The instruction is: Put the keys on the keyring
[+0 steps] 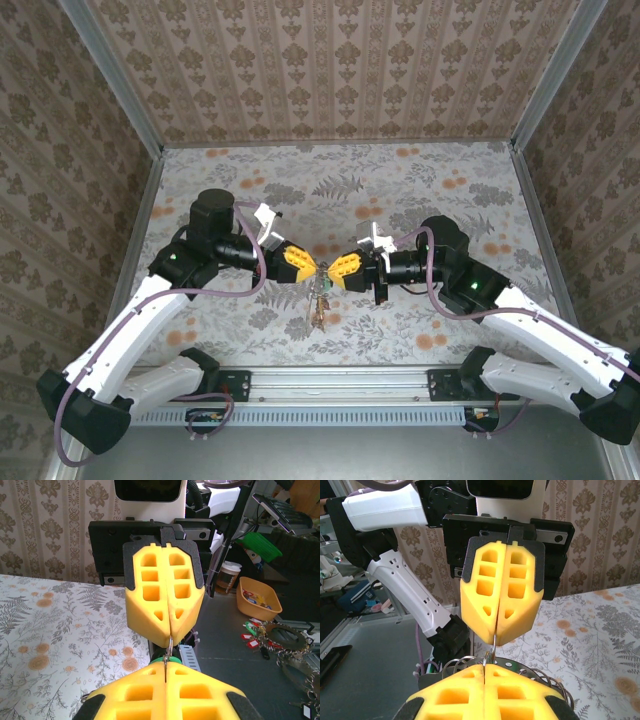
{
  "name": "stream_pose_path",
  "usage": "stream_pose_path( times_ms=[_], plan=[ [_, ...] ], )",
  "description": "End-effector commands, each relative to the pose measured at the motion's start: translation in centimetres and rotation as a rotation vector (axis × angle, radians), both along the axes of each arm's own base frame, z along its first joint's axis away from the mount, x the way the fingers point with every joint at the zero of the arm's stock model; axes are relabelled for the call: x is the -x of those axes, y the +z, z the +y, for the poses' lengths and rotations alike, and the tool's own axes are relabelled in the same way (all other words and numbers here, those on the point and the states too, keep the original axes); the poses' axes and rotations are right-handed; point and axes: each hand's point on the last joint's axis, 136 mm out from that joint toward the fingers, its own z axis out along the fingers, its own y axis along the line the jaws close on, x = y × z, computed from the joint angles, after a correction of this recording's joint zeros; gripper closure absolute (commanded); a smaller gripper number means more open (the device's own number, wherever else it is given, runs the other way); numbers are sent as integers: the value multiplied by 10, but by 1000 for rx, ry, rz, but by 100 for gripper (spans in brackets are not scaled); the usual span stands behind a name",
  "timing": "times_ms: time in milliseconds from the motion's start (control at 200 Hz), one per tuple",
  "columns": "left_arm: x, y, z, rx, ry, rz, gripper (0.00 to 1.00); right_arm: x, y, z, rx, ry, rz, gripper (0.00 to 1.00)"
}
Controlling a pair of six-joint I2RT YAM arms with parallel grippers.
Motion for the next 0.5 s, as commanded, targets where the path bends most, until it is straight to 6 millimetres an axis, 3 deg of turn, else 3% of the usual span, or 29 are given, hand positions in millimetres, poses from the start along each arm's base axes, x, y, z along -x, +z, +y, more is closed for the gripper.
stream_pose_path(
  times_ms=[0,495],
  plan=[
    [11,17,4,48,-37,-62,100,1,0,-3,-6,-16,-9,100],
    [11,17,4,48,-39,-62,100,1,0,-4,-7,-19,-8,100]
  ],
)
